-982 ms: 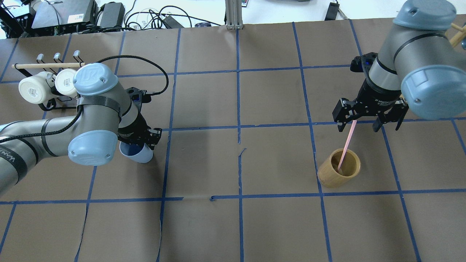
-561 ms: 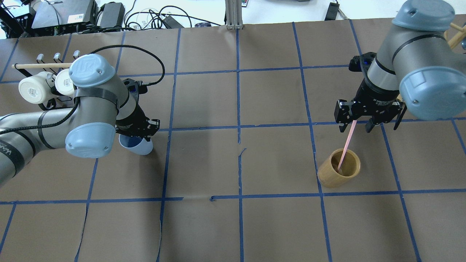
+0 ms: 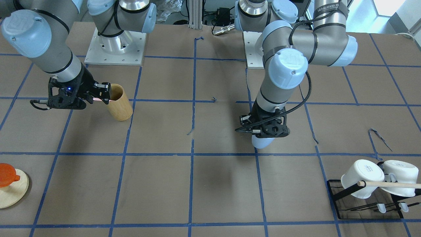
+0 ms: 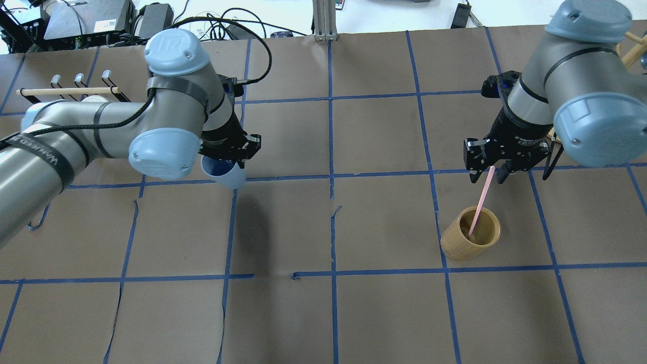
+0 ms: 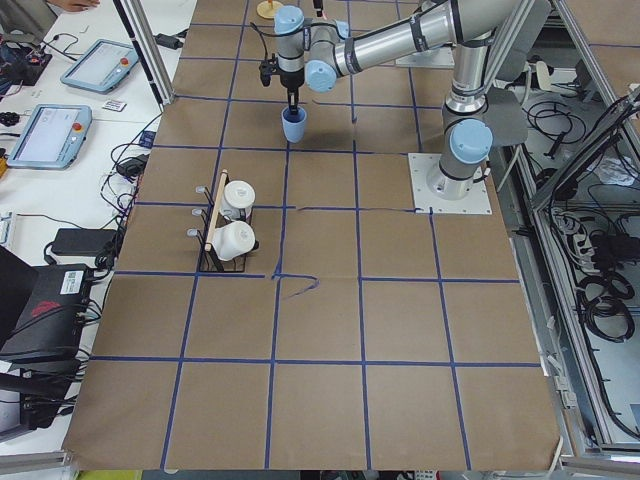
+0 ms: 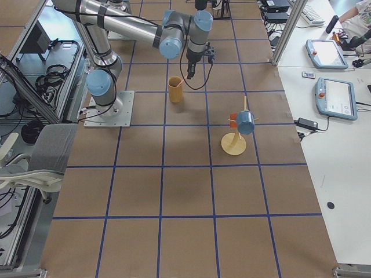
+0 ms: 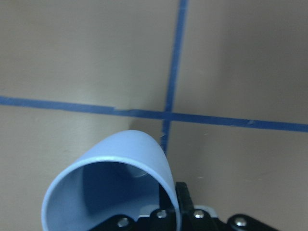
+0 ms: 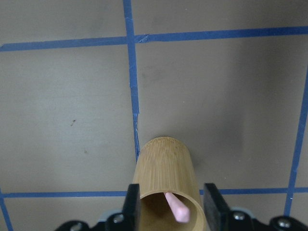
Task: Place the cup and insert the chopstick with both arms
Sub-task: 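Carry the blue cup to table center with left while right grips straw, then release the cup and raise left gripper while right lifts the pink straw, then move the pink straw over the blue cup and lower it in with right gripper, then open the right gripper and raise it away from the cup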
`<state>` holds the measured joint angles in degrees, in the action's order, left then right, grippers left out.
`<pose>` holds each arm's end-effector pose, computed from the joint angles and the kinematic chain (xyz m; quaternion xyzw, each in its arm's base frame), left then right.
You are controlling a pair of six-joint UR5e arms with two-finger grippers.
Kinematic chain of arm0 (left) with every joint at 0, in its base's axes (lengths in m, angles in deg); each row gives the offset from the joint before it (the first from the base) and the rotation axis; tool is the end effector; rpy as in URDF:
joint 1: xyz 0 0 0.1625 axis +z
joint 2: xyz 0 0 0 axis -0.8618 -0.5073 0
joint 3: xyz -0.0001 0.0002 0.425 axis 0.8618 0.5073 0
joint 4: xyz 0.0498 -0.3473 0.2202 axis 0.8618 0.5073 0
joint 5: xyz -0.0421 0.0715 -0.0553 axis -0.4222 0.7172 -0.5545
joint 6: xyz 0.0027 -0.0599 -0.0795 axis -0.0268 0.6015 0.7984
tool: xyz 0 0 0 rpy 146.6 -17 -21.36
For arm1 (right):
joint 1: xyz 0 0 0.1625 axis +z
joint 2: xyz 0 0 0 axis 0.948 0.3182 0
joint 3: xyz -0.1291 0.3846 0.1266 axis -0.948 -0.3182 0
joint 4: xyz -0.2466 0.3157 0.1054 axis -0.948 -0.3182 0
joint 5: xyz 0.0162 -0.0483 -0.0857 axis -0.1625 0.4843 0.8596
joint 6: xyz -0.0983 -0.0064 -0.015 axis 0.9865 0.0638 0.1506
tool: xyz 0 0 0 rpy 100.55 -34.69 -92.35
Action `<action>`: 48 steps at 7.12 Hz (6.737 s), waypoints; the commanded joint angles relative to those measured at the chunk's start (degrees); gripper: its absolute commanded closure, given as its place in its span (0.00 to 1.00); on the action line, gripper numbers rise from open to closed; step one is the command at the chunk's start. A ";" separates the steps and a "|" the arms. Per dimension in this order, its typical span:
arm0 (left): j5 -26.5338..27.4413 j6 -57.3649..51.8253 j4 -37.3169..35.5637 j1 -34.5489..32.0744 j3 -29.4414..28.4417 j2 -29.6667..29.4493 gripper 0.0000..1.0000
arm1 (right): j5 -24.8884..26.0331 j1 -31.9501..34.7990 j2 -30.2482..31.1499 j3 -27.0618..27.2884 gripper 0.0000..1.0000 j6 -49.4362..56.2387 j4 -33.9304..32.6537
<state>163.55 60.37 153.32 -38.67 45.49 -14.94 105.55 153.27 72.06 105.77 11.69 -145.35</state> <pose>-0.2119 -0.5359 0.2999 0.0017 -1.0000 -0.0008 0.0005 0.0693 -0.4747 0.3514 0.0188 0.9966 0.0768 0.0236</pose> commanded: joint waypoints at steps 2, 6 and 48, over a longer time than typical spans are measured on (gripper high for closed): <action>-0.55 0.05 0.17 -7.44 -14.65 -11.25 1.00 | -0.16 0.00 0.17 0.07 0.55 0.20 0.08; -2.40 -2.22 0.69 -12.10 -30.24 -24.63 1.00 | 0.54 0.00 0.61 0.07 0.72 0.81 0.17; -2.84 -9.09 25.58 7.92 -15.15 15.26 0.00 | -0.25 10.72 -1.97 -30.48 0.03 -5.70 18.98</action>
<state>160.73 51.29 179.23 -30.75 30.14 0.29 105.23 164.83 65.77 70.89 4.45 -129.72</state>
